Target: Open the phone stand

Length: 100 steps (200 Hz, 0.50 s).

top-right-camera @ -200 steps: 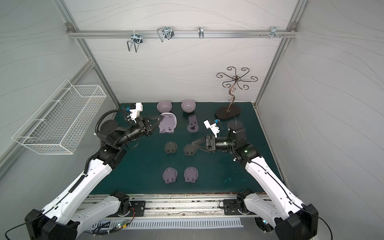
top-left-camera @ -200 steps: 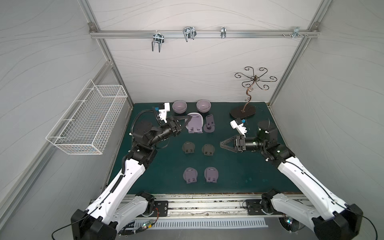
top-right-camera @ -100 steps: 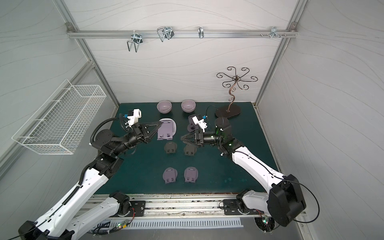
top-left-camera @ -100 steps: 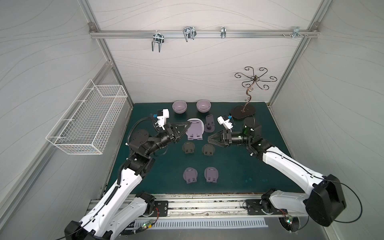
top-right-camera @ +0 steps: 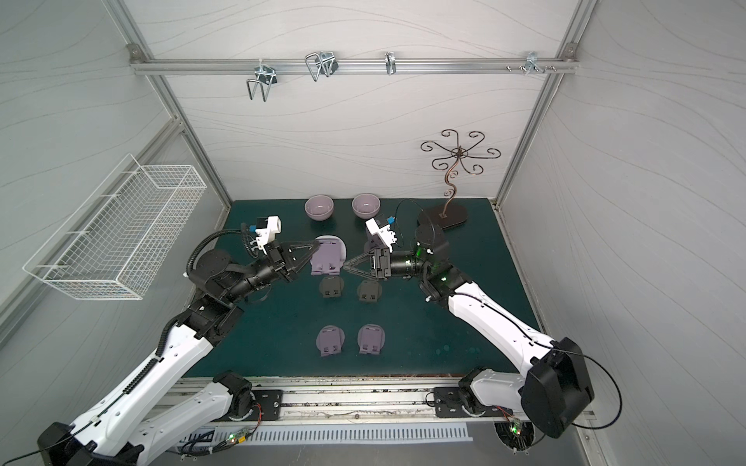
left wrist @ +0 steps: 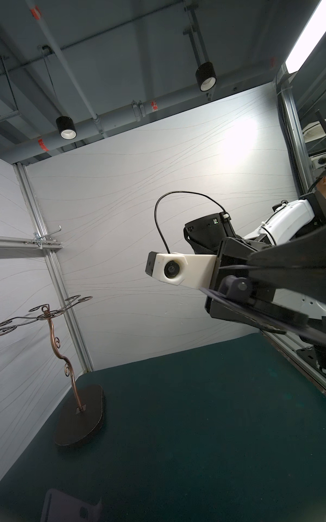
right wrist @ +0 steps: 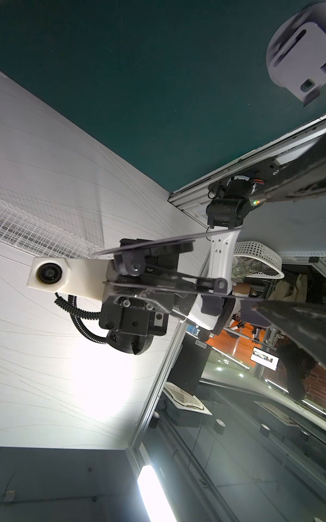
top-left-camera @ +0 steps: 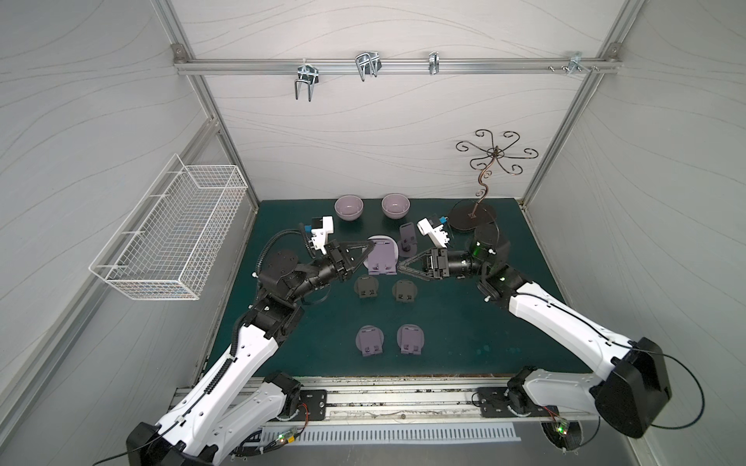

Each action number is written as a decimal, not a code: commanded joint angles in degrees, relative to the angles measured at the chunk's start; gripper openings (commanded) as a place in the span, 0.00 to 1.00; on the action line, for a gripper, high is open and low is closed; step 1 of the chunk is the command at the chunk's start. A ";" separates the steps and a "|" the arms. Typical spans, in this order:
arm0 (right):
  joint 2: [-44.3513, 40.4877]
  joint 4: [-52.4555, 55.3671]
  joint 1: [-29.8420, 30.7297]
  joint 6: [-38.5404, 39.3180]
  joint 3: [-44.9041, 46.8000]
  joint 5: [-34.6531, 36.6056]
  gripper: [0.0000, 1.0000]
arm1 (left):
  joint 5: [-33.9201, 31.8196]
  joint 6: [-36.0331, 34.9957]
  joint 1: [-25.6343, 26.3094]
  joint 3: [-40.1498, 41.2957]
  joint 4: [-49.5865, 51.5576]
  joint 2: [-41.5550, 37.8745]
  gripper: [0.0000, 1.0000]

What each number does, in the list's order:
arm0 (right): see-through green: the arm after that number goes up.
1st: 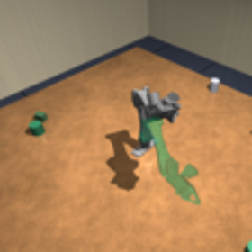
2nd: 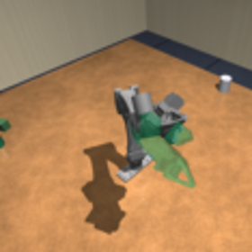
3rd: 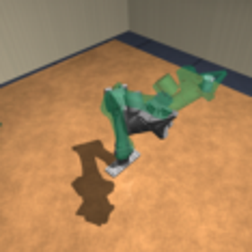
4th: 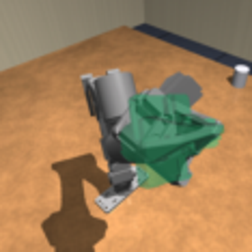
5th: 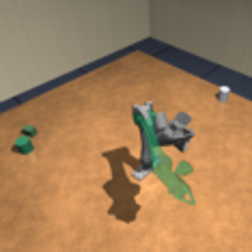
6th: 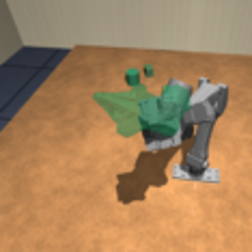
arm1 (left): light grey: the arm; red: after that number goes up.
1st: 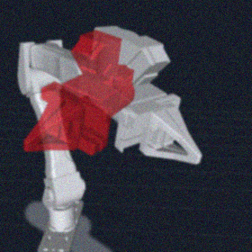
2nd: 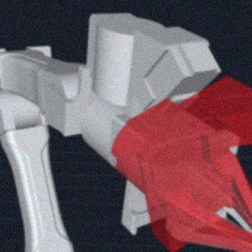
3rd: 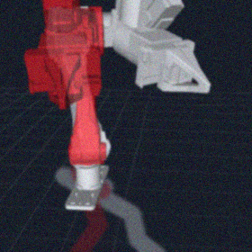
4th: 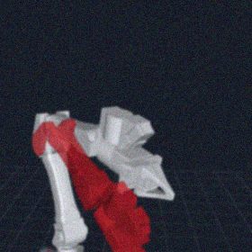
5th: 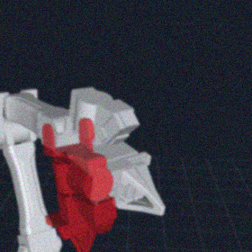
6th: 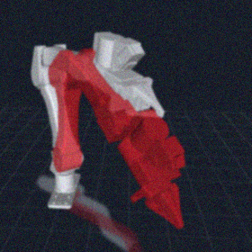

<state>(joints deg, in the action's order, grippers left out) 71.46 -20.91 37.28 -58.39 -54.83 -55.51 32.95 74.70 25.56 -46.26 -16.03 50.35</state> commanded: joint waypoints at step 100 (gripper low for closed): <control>7.60 -4.63 3.49 -0.75 -5.87 -0.66 0.37 | 0.20 -0.40 3.52 0.45 -5.46 1.14 0.00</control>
<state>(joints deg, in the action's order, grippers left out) 77.60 -20.93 39.59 -57.52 -57.95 -55.55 32.73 74.13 28.10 -46.19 -16.53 51.07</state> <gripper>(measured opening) 0.398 0.045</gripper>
